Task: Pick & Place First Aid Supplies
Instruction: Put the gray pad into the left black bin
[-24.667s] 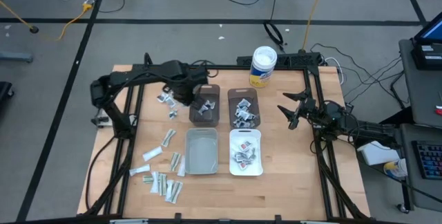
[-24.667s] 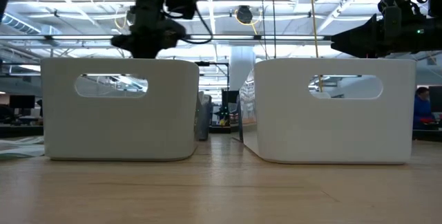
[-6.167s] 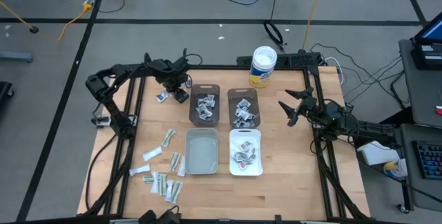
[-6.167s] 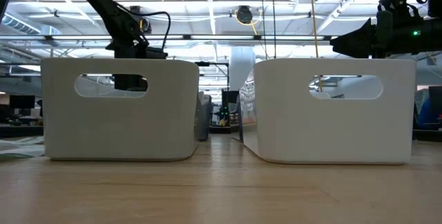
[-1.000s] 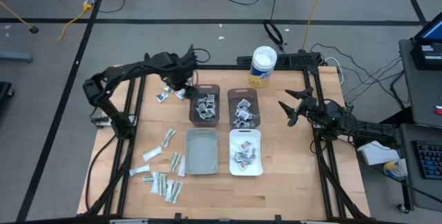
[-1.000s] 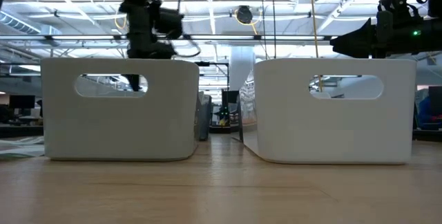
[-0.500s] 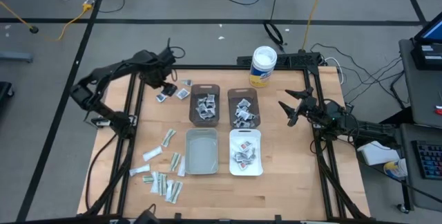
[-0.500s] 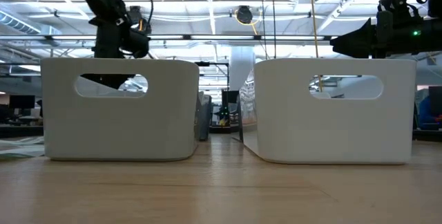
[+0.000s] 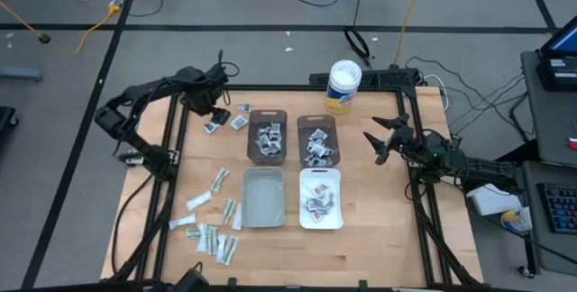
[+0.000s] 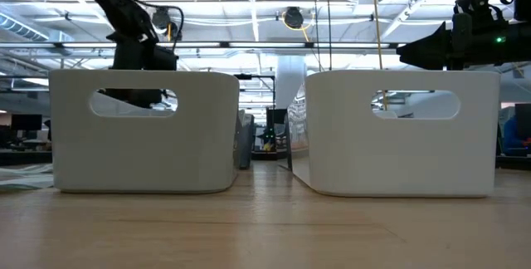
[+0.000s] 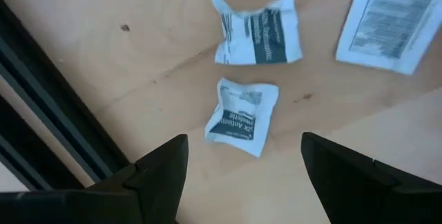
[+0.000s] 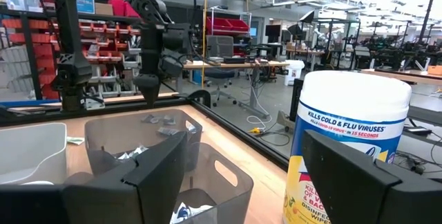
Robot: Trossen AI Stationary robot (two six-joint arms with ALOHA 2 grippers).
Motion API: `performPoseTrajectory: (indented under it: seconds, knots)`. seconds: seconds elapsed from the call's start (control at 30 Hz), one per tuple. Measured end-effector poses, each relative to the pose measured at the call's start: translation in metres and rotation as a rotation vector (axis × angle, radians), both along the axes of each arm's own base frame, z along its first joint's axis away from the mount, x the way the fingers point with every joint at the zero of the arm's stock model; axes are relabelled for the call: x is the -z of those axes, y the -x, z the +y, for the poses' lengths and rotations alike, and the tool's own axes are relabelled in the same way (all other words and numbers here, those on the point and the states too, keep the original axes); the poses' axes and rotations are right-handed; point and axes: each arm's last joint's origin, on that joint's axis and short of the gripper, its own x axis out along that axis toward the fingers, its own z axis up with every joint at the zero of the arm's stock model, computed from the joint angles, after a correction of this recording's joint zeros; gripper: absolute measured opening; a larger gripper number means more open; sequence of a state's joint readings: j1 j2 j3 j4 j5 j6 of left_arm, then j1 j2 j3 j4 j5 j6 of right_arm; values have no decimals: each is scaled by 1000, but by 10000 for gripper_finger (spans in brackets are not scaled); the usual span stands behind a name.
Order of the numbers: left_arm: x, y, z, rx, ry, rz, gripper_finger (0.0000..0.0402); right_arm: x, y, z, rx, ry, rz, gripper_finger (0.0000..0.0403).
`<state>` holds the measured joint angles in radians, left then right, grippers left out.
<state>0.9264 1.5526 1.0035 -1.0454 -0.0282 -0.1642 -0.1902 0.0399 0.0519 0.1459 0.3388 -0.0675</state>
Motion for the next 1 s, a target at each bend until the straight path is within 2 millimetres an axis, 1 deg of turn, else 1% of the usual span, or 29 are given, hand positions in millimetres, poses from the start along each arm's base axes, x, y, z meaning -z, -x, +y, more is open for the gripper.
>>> performPoseTrajectory:
  seconds: [0.37,0.53,0.63,0.87,0.93,1.0]
  knots:
    - [35,-8,8,9,115,84,282,0,0,0,0,0,0,279]
    - [44,-12,7,72,194,36,282,0,0,0,0,0,0,279]
    - [49,-15,8,114,200,38,282,0,0,0,0,0,0,279]
    - [53,-18,9,124,194,36,280,0,0,0,0,0,0,279]
    - [53,-18,9,126,194,35,269,0,0,0,0,0,0,279]
    - [53,-18,9,126,193,34,245,0,0,0,0,0,0,279]
